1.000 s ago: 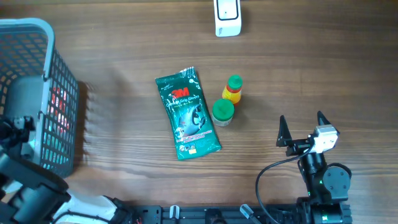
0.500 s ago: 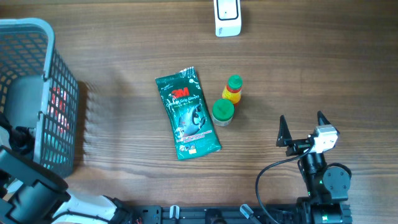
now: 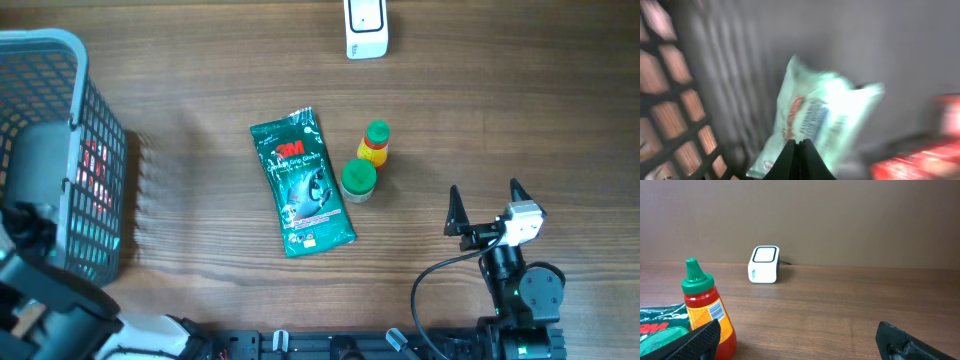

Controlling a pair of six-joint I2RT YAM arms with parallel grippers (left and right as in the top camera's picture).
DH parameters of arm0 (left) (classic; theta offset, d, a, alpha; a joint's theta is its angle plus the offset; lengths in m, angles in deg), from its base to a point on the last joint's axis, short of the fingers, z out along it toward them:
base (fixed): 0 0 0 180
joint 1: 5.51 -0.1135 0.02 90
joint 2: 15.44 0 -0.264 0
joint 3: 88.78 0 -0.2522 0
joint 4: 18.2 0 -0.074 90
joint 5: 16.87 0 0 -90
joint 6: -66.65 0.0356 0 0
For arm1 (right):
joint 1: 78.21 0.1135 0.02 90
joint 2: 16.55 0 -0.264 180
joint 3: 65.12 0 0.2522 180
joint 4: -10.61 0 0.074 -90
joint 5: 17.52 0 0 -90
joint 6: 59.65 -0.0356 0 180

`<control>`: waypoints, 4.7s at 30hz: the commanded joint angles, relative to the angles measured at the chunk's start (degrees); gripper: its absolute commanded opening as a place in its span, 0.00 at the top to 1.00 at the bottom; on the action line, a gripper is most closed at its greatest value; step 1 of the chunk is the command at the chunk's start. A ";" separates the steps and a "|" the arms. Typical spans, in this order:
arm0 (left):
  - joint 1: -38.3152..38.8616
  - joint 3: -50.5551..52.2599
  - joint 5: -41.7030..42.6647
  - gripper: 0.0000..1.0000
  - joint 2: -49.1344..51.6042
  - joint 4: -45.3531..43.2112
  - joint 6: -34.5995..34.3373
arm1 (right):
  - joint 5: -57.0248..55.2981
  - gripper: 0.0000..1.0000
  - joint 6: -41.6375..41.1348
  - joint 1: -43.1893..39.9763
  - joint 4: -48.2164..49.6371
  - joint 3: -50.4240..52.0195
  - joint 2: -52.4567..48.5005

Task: Scan the item barcode
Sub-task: 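Grasp the mint flushable wipes pack in the basket with left gripper, then carry the wipes pack past the scanner and drop it right of the jar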

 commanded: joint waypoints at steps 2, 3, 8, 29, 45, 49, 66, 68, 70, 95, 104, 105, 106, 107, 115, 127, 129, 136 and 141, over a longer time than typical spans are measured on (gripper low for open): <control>-0.17 -8.74 0.35 0.96 -10.29 0.66 -0.02 | -0.13 0.00 0.57 -0.04 0.11 0.07 0.52; -0.17 -9.05 0.42 0.96 -12.35 0.28 -0.74 | -0.13 0.00 0.59 -0.04 0.13 0.07 0.52; -0.17 -8.31 1.46 0.18 -13.29 1.64 -1.22 | -0.13 0.00 0.57 -0.04 0.13 0.07 0.52; 0.22 10.03 7.78 0.00 5.86 -7.19 7.63 | -0.13 0.00 0.57 -0.04 0.13 0.07 0.52; 0.31 -2.82 7.37 0.59 5.73 2.29 7.76 | -0.13 0.00 0.59 -0.04 0.13 0.07 0.52; 0.31 -21.66 7.37 0.60 5.73 14.29 7.76 | -0.13 0.00 0.59 -0.04 0.11 0.07 0.52; 25.46 -58.07 33.33 0.63 -6.32 33.94 8.87 | -0.13 0.00 0.59 -0.04 0.11 0.07 0.52; 34.40 -58.07 30.67 0.65 -6.43 33.94 8.81 | -0.13 0.00 0.57 -0.04 0.11 0.07 0.52; 42.12 -58.07 28.37 0.65 -6.03 33.92 8.55 | -0.13 0.00 0.57 -0.04 0.11 0.07 0.52; 99.43 -58.01 18.56 0.63 29.24 -6.01 7.45 | -0.13 0.00 0.57 -0.04 0.11 0.07 0.52; 103.60 -56.94 11.82 0.63 41.40 1.40 3.89 | -0.13 0.00 0.57 -0.04 0.13 0.07 0.52; 103.97 -56.94 9.20 0.63 42.03 2.78 2.95 | -0.13 0.00 0.57 -0.04 0.11 0.07 0.52; 104.52 -56.94 5.73 0.63 42.73 4.98 1.40 | -0.13 0.00 0.57 -0.04 0.13 0.07 0.52; 104.83 -56.94 4.11 0.63 43.04 6.40 0.79 | -0.13 0.00 0.57 -0.04 0.11 0.07 0.52; 104.91 -56.94 1.57 0.59 44.48 10.12 -1.42 | -0.13 0.00 0.57 -0.04 0.11 0.07 0.52; 103.84 -57.07 0.70 0.42 35.41 9.22 -1.29 | -0.13 0.00 0.57 -0.04 0.13 0.07 0.52; 102.27 -57.07 0.74 0.39 30.84 8.76 0.00 | -0.13 0.00 0.57 -0.04 0.11 0.07 0.52; 95.30 -58.25 -0.39 0.38 10.78 8.70 4.83 | -0.13 0.00 0.57 -0.04 0.11 0.07 0.52; 86.05 -58.25 -15.67 0.37 -3.91 15.39 4.63 | -0.13 0.00 0.59 -0.04 0.11 0.07 0.52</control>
